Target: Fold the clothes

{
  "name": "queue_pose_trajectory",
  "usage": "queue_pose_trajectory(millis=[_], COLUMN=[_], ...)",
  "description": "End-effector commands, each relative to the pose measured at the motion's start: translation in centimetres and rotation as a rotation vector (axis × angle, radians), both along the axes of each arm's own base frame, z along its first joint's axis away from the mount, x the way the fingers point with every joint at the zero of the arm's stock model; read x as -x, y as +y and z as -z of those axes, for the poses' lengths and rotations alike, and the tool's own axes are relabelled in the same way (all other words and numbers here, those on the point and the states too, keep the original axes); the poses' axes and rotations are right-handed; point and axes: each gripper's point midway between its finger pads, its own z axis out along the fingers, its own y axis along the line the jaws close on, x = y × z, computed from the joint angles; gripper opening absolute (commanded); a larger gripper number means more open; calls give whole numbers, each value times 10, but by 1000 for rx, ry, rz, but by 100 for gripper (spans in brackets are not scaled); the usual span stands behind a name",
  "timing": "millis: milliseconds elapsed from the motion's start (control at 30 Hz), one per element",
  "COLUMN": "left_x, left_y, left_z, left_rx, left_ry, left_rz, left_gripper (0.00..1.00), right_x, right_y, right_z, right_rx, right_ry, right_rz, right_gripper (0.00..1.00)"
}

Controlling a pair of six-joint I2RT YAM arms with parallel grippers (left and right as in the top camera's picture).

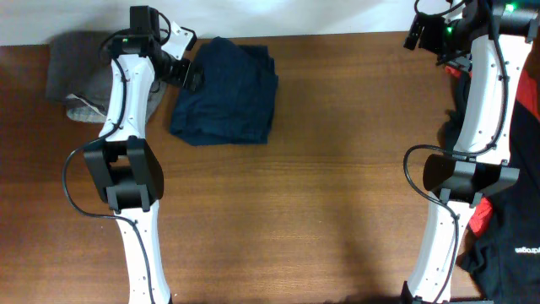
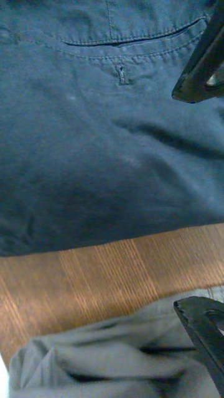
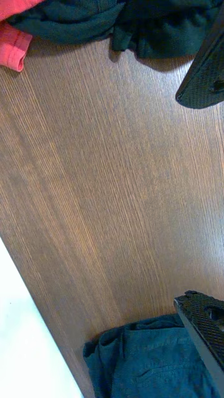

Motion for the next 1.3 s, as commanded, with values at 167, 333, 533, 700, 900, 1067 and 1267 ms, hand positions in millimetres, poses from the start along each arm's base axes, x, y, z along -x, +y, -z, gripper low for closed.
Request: queue_pose_trajectory(millis=[167, 333, 533, 700, 900, 1067, 1267], left_x=[9, 13, 21, 24, 24, 18, -11], left_y=[-28, -43, -57, -67, -67, -65, -66], left_z=[48, 53, 66, 71, 71, 62, 7], left_rx=[145, 212, 232, 245, 250, 248, 248], left_ry=[87, 105, 150, 164, 163, 137, -12], left_rz=[98, 129, 150, 167, 162, 161, 158], left_gripper=[99, 99, 99, 54, 10, 0, 0], right_x=[-1, -1, -1, -1, -2, -2, -1], right_y=[10, 10, 10, 10, 10, 10, 10], right_z=[3, 2, 2, 2, 2, 2, 2], right_rx=[-40, -40, -39, -39, -39, -39, -39], right_ry=[7, 3, 3, 3, 3, 3, 3], right_rz=[-17, -17, -17, -17, -17, -17, -17], right_gripper=[98, 99, 99, 99, 99, 99, 99])
